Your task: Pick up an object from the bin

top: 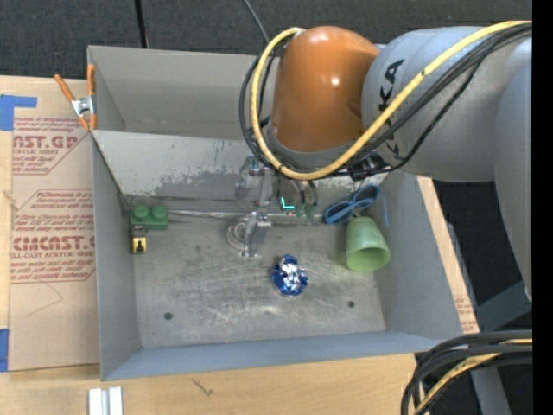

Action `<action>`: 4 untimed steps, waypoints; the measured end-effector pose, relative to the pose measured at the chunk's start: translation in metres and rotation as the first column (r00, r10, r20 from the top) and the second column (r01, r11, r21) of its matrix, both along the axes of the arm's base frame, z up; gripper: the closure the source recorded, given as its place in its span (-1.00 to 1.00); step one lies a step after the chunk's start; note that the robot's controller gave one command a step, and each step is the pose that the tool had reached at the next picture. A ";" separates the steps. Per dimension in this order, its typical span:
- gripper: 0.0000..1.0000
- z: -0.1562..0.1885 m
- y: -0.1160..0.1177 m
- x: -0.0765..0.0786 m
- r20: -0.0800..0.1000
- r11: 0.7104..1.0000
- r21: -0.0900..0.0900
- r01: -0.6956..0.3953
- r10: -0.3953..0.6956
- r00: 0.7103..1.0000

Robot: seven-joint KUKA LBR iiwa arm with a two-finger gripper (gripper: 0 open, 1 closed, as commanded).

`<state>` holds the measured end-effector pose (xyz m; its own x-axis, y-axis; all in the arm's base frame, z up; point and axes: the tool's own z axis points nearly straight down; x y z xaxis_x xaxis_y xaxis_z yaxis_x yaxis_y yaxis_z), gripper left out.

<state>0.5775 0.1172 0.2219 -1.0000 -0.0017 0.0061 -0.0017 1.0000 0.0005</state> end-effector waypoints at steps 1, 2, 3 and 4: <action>-1.00 -0.115 -0.039 -0.079 -0.004 0.986 0.000 -0.169 0.169 0.986; -1.00 -0.012 -0.053 -0.068 0.014 0.925 -0.003 -0.380 0.380 0.925; -1.00 -0.150 -0.110 -0.063 0.017 0.613 -0.004 -0.790 0.790 0.613; -1.00 -0.096 -0.164 -0.006 0.012 0.561 -0.012 -0.828 0.828 0.561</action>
Offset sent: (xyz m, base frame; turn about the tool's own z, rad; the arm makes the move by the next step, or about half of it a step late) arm -0.0760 -0.0382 -0.1111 -0.1700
